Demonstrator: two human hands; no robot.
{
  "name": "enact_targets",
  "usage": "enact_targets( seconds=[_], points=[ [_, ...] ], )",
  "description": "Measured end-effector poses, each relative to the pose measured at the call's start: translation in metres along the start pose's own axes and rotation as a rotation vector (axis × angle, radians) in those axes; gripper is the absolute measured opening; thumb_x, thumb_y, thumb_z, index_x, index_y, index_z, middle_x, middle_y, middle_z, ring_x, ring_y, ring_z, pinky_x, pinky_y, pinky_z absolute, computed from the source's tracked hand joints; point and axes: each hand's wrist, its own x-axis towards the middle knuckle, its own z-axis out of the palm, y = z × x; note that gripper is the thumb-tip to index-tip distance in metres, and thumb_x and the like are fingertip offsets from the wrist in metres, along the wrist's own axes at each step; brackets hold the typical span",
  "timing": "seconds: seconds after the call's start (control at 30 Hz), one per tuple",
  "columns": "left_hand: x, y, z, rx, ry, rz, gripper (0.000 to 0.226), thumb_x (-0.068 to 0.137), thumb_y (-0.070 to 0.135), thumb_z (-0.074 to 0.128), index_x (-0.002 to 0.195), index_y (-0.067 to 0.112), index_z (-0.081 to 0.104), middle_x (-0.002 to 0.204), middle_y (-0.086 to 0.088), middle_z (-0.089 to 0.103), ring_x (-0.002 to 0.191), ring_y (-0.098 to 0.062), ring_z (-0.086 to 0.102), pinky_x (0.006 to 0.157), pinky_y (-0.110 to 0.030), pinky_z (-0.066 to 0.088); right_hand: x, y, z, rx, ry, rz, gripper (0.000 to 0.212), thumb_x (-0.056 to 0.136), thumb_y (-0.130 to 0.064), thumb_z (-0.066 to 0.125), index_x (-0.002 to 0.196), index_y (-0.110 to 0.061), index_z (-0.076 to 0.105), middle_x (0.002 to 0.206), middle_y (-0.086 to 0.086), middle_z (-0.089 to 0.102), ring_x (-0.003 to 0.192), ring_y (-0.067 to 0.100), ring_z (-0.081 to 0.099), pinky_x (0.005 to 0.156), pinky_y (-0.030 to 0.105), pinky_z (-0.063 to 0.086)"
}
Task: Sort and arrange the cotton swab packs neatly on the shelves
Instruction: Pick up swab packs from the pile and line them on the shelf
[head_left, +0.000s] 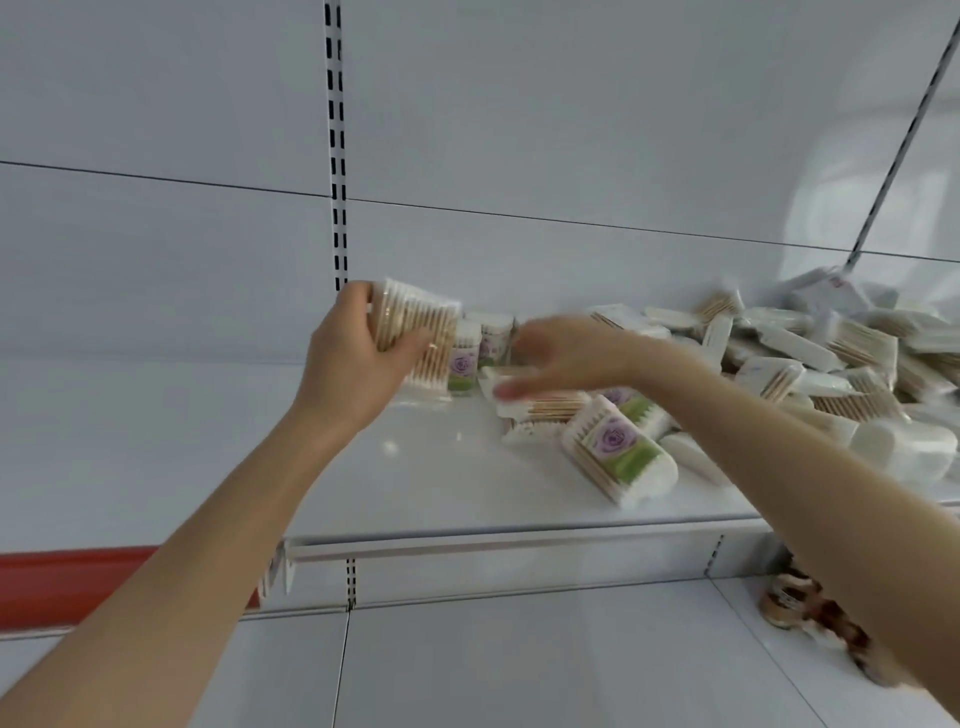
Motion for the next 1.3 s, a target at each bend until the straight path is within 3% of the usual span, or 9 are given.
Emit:
enact_targets(
  seconds=[0.1, 0.33, 0.43, 0.6, 0.73, 0.87, 0.97, 1.13, 1.3],
  points=[
    [-0.005, -0.008, -0.012, -0.037, 0.014, -0.035, 0.029, 0.086, 0.017, 0.065, 0.105, 0.016, 0.043, 0.086, 0.005, 0.055, 0.079, -0.014, 0.057, 0.071, -0.027, 0.048, 0.007, 0.001, 0.025, -0.288, -0.155, 0.037, 0.085, 0.065, -0.059, 0.072, 0.133, -0.019, 0.04, 0.132, 0.002, 0.051, 0.117, 0.024, 0.049, 0.098, 0.038, 0.041],
    [-0.011, -0.016, -0.02, -0.108, 0.003, -0.085, 0.027, 0.088, 0.016, 0.062, 0.105, 0.018, 0.041, 0.086, 0.011, 0.053, 0.077, 0.0, 0.053, 0.064, -0.015, 0.043, 0.011, 0.008, 0.019, -0.237, 0.066, -0.088, 0.044, 0.079, -0.032, 0.066, 0.116, -0.017, 0.049, 0.094, -0.005, 0.051, 0.09, 0.019, 0.051, 0.069, 0.028, 0.037],
    [-0.011, -0.017, -0.019, -0.149, 0.003, -0.124, 0.026, 0.089, 0.014, 0.061, 0.105, 0.017, 0.041, 0.085, 0.009, 0.053, 0.075, -0.002, 0.053, 0.062, -0.015, 0.042, 0.008, 0.02, 0.004, -0.008, 0.284, -0.073, 0.045, 0.079, -0.026, 0.067, 0.119, -0.016, 0.05, 0.077, -0.005, 0.049, 0.079, 0.02, 0.048, 0.062, 0.028, 0.034],
    [-0.007, -0.016, -0.012, -0.261, 0.023, -0.234, 0.022, 0.09, 0.012, 0.058, 0.105, 0.016, 0.041, 0.088, 0.0, 0.054, 0.078, -0.014, 0.055, 0.065, -0.025, 0.046, 0.004, 0.024, -0.018, 0.694, 0.599, -0.085, 0.036, 0.08, -0.002, 0.066, 0.113, -0.008, 0.054, 0.087, 0.003, 0.059, 0.079, 0.018, 0.059, 0.067, 0.03, 0.052],
    [-0.004, -0.009, -0.004, -0.454, 0.022, -0.391, 0.02, 0.092, 0.016, 0.056, 0.108, 0.015, 0.044, 0.099, 0.002, 0.057, 0.084, -0.008, 0.061, 0.06, -0.027, 0.054, -0.003, 0.007, -0.024, 1.182, 0.447, -0.202, 0.018, 0.085, 0.007, 0.054, 0.099, -0.003, 0.058, 0.09, 0.014, 0.064, 0.074, 0.019, 0.065, 0.069, 0.033, 0.057],
    [-0.003, 0.003, 0.0, -0.612, 0.009, -0.503, 0.04, 0.089, 0.034, 0.058, 0.117, 0.007, 0.048, 0.108, -0.004, 0.061, 0.085, -0.011, 0.063, 0.06, -0.031, 0.059, -0.001, -0.013, -0.013, 1.286, 0.342, -0.193, 0.019, 0.085, 0.006, 0.054, 0.102, -0.002, 0.059, 0.088, 0.014, 0.065, 0.069, 0.018, 0.066, 0.067, 0.033, 0.057],
    [-0.009, 0.008, -0.004, -0.639, -0.031, -0.483, 0.077, 0.062, 0.055, 0.066, 0.119, 0.006, 0.05, 0.108, -0.005, 0.065, 0.091, -0.014, 0.067, 0.062, -0.033, 0.059, 0.002, -0.026, -0.005, 1.287, 0.322, -0.209, 0.017, 0.085, 0.006, 0.055, 0.091, -0.009, 0.059, 0.081, 0.011, 0.065, 0.062, 0.014, 0.066, 0.055, 0.028, 0.058],
    [-0.017, -0.002, -0.025, -0.62, 0.083, -0.497, 0.055, 0.071, 0.016, 0.075, 0.119, 0.004, 0.05, 0.101, -0.004, 0.065, 0.081, -0.014, 0.068, 0.063, -0.028, 0.059, 0.013, -0.052, 0.005, 1.262, 0.238, -0.259, 0.015, 0.083, 0.003, 0.061, 0.083, -0.011, 0.058, 0.079, 0.01, 0.061, 0.063, 0.015, 0.062, 0.058, 0.026, 0.055],
    [-0.028, -0.026, -0.084, -0.498, 0.275, -0.461, 0.053, 0.072, 0.011, 0.077, 0.118, 0.005, 0.051, 0.101, -0.007, 0.067, 0.077, -0.013, 0.069, 0.059, -0.021, 0.055, 0.035, -0.084, -0.004, 1.289, 0.298, -0.269, 0.01, 0.084, -0.001, 0.062, 0.086, -0.008, 0.055, 0.085, 0.012, 0.057, 0.075, 0.019, 0.059, 0.063, 0.029, 0.056]
  ],
)
